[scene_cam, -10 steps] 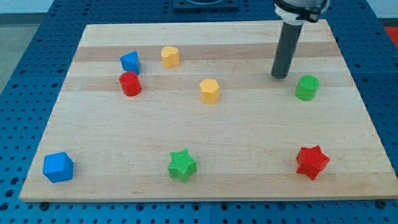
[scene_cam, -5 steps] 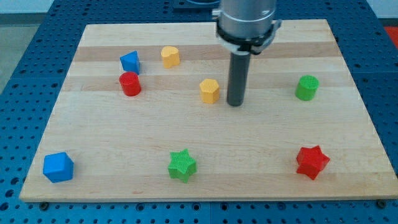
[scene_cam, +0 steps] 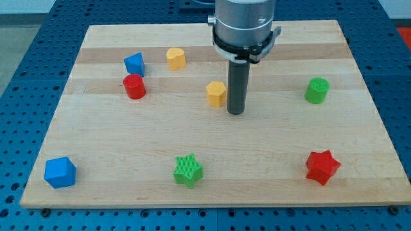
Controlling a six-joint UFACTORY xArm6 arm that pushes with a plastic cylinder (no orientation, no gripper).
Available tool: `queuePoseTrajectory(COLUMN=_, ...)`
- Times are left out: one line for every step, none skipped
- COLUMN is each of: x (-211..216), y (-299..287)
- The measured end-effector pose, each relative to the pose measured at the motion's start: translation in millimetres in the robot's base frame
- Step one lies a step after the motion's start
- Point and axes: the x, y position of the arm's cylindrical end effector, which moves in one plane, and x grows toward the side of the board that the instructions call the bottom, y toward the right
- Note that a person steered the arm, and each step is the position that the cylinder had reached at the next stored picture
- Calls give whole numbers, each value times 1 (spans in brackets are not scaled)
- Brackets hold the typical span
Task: Move the hexagon to the top a bit
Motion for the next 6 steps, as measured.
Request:
queuePoseTrajectory(x=-9, y=-6)
queuePoseTrajectory(x=-9, y=-32)
queuePoseTrajectory(x=-9, y=-55)
queuePoseTrajectory(x=-6, y=-53)
queuePoseTrajectory(x=8, y=-44)
queuePoseTrajectory(x=30, y=1)
